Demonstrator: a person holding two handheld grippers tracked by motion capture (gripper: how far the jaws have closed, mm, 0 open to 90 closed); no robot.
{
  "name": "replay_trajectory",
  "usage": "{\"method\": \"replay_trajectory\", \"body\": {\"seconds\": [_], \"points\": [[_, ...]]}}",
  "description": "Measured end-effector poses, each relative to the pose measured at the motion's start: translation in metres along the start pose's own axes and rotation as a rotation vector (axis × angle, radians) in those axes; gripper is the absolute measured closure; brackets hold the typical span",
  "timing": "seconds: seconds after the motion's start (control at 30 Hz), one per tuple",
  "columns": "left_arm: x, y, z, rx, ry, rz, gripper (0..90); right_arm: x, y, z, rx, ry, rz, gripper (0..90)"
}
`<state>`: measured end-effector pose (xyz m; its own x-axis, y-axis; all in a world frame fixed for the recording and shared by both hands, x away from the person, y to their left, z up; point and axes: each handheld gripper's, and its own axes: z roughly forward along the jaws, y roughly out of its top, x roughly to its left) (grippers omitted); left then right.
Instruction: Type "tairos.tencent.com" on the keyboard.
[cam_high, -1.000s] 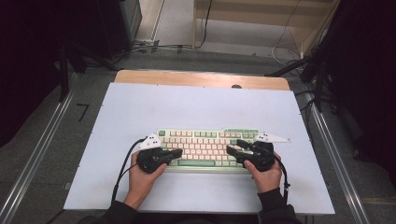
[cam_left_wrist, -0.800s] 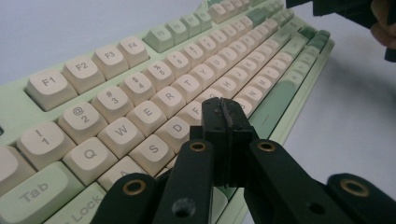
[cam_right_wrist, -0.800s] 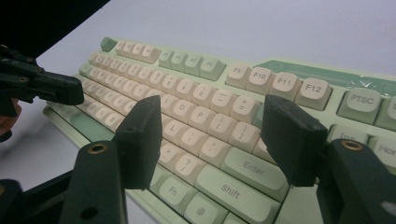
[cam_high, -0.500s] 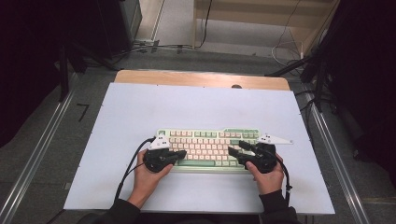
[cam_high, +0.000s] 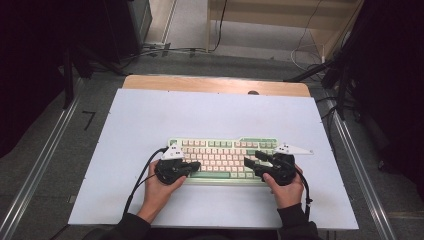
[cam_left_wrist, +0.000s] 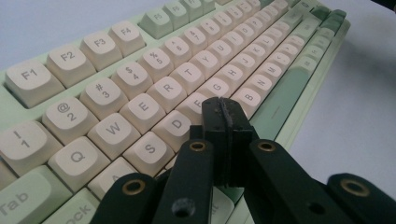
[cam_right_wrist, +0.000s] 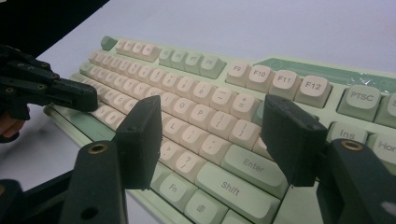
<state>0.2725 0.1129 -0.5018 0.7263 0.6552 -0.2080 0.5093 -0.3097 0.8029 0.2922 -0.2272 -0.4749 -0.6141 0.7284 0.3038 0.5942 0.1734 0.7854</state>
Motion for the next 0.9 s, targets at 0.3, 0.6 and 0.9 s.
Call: {"method": "replay_trajectory", "body": {"seconds": [0.3,0.6,0.9], "points": [[0.006,0.007,-0.023,-0.188,-0.070,-0.075,57.0,0.000,0.000,-0.001,-0.003,0.002,0.002,36.8],[0.014,0.007,-0.027,-0.206,-0.025,-0.112,42.5,0.000,0.000,-0.001,-0.004,0.004,0.000,36.8],[0.021,0.010,-0.025,-0.200,0.010,-0.127,35.9,0.000,0.000,0.000,0.000,0.004,-0.001,36.8]]}}
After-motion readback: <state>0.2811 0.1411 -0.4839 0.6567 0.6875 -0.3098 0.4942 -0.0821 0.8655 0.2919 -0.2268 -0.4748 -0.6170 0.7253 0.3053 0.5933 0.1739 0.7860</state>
